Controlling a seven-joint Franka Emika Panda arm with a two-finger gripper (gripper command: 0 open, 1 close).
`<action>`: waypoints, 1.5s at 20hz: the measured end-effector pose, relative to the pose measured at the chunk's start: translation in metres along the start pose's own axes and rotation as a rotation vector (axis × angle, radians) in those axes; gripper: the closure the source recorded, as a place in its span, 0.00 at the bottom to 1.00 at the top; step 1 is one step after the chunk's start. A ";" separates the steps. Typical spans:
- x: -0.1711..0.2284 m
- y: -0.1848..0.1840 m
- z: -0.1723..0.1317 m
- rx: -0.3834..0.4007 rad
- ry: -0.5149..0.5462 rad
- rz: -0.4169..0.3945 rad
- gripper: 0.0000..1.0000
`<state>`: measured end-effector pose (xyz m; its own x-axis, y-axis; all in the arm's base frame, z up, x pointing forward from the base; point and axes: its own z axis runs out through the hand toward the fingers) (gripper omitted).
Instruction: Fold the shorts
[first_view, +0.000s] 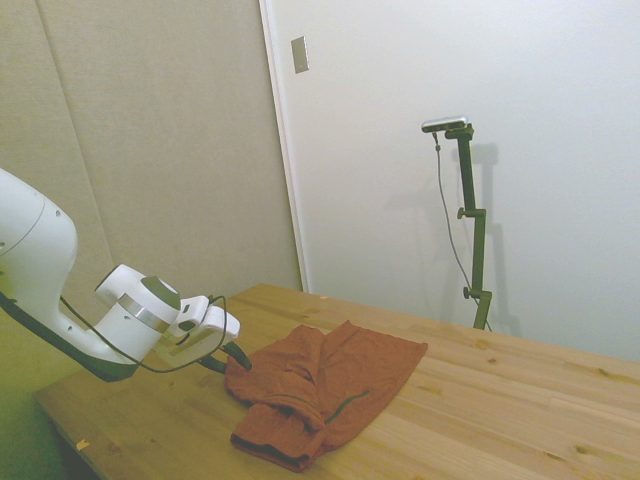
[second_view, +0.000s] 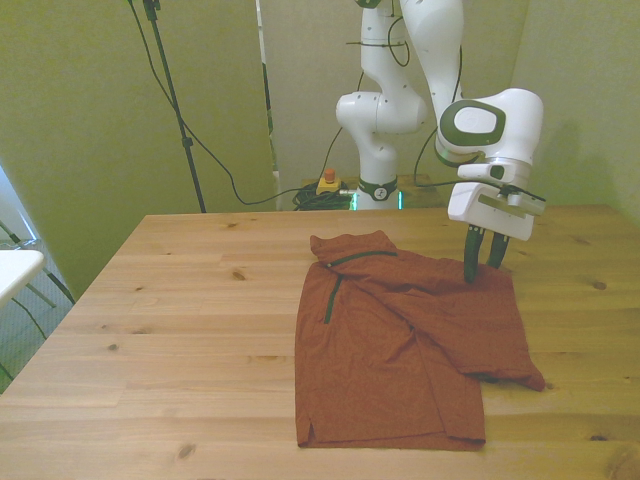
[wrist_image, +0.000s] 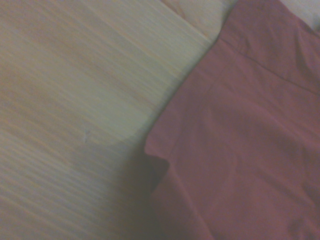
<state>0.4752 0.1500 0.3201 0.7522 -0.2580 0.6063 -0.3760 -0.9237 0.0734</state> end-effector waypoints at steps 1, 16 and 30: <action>0.000 0.000 0.000 0.000 -0.001 0.000 1.00; 0.016 0.016 0.012 -0.012 -0.008 0.086 1.00; 0.196 0.163 0.039 -0.072 0.072 0.443 1.00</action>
<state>0.5825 -0.0625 0.4196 0.4718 -0.6011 0.6451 -0.6915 -0.7062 -0.1523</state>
